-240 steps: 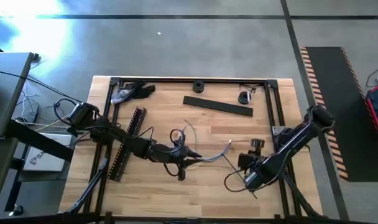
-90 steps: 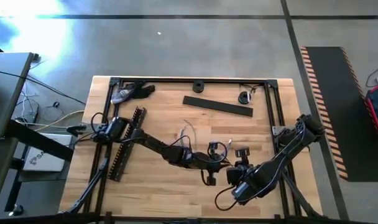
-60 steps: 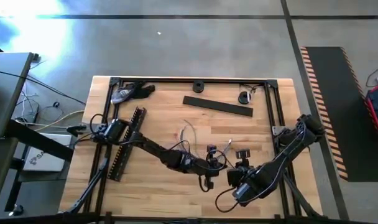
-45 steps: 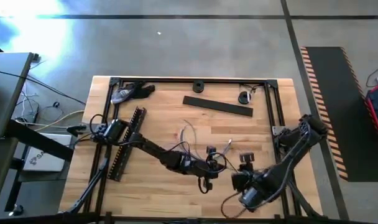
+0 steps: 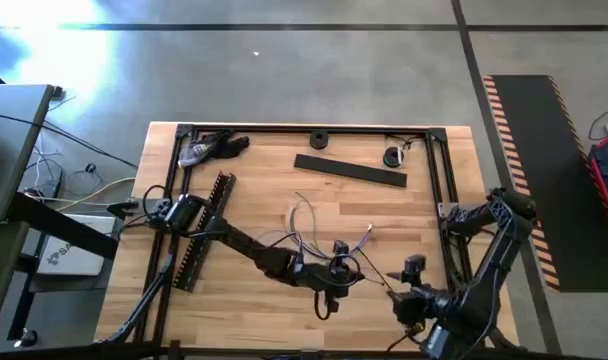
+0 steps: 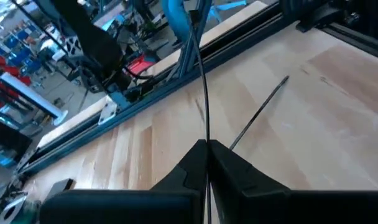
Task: Ziptie cables
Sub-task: Insert the cable zip tie into the cable wires
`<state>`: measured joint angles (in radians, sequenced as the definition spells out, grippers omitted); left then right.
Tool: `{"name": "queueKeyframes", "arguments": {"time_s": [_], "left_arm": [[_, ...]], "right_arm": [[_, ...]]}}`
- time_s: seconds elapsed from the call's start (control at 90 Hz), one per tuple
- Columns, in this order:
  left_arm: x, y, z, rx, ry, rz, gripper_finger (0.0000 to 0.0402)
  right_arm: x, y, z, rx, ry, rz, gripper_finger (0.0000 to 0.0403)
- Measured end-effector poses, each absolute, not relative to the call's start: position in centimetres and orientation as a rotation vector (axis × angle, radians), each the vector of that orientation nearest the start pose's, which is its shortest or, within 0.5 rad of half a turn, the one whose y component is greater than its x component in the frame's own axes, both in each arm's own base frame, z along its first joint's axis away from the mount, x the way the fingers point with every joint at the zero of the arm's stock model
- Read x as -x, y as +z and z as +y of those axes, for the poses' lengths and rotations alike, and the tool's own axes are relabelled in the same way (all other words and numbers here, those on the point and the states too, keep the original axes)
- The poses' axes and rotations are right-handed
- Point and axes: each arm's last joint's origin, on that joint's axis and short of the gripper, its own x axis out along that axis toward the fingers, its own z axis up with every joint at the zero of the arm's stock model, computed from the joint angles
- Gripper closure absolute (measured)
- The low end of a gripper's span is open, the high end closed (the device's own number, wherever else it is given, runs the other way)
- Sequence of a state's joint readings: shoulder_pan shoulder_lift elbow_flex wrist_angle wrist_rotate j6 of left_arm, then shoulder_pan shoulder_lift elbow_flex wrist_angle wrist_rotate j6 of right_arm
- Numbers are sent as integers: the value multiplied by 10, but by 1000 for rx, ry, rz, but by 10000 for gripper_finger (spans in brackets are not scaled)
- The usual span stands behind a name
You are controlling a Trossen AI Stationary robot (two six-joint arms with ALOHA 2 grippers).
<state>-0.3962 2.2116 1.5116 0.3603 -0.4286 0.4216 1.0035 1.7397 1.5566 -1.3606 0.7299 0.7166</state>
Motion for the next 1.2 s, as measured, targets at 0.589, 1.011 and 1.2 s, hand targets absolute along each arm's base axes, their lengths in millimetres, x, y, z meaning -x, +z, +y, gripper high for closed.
{"name": "queueKeyframes", "arguments": {"time_s": [0.589,1.011,1.2], "left_arm": [[-456,173,-187,-546,-39,301,401],[-456,174,-186,-441,-32,310,401],[-453,174,-186,-357,-68,348,401]], "right_arm": [[-211,271,254,528,-86,1120,227],[-198,175,266,235,34,1109,226],[-189,134,248,68,-39,1120,226]]}}
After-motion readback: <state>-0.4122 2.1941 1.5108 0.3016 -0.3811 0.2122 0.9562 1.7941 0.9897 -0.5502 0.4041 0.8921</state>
